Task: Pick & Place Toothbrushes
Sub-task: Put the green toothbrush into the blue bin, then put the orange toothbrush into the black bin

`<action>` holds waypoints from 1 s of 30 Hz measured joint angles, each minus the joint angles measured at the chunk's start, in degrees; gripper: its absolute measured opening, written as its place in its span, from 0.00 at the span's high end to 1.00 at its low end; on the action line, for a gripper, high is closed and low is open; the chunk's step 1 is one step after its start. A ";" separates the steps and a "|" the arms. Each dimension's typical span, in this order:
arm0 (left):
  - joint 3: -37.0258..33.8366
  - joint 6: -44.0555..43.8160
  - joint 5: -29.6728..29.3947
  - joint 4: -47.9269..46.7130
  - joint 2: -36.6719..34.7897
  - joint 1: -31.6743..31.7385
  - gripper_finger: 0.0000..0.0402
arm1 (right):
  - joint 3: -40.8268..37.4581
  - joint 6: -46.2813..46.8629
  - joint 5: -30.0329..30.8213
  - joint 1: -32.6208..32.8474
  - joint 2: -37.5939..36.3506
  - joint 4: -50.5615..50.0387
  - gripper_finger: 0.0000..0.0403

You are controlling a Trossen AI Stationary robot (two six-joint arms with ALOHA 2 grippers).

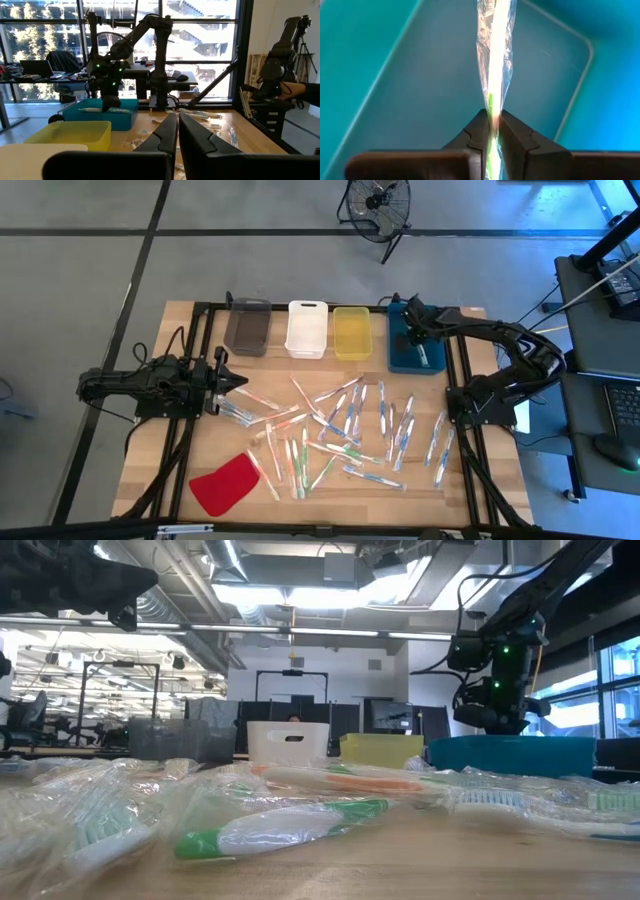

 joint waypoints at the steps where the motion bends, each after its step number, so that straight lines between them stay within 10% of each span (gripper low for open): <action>1: 0.00 0.00 0.03 0.00 0.00 0.02 0.97 | 0.00 0.00 -0.01 -0.16 0.00 -0.01 0.88; 13: 0.00 1.55 0.09 0.02 0.00 0.00 0.92 | 0.00 -0.07 -0.71 -0.65 0.00 0.37 0.89; 30: 0.00 -0.25 0.10 0.04 0.00 0.02 0.81 | 0.00 -1.12 -1.08 -0.76 0.00 2.63 0.62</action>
